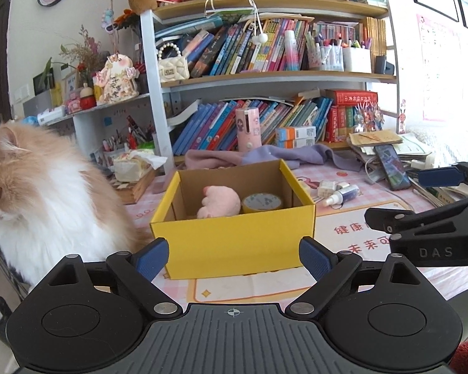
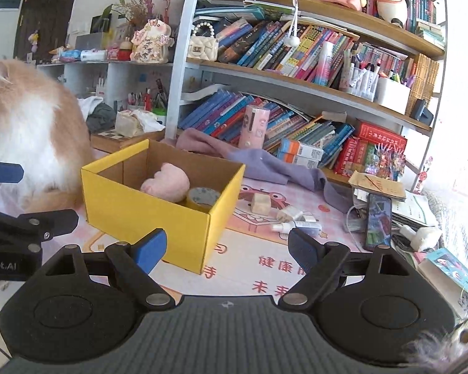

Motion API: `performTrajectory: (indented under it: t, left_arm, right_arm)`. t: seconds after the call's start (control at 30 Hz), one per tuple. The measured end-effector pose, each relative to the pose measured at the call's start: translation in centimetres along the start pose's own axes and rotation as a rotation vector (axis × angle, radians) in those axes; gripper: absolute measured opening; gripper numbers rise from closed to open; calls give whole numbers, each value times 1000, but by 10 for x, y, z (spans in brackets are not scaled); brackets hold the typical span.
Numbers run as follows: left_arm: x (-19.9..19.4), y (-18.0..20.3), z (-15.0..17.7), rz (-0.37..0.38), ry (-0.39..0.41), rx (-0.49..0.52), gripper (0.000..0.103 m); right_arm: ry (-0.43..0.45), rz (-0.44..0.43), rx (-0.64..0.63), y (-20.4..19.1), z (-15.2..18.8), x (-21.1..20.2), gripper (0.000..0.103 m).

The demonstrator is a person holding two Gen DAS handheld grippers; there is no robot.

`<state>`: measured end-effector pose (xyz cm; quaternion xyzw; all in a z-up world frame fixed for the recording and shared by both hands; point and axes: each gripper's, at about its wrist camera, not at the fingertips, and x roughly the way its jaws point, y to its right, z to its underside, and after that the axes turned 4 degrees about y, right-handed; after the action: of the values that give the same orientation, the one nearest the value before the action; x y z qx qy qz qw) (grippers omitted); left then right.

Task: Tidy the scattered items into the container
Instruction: 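Withdraw both tools up and away from the yellow box, then move both tools toward the white lotion bottle and white charger plugs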

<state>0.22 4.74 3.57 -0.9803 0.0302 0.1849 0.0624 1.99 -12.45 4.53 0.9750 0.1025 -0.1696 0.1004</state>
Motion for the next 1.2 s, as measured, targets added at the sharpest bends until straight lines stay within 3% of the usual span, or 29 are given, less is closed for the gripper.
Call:
performTrajectory:
  t: [0.37, 0.6, 1.2]
  left_arm:
    - [14, 24, 0, 69, -38, 67, 93]
    - [16, 43, 0, 104, -45, 108, 97]
    - [34, 80, 2, 186, -99, 155, 97]
  right_arm:
    - [-71, 60, 73, 25, 16, -1, 88]
    - [-97, 73, 103, 42, 25, -3, 97]
    - [-181, 100, 140, 71, 42, 4, 98]
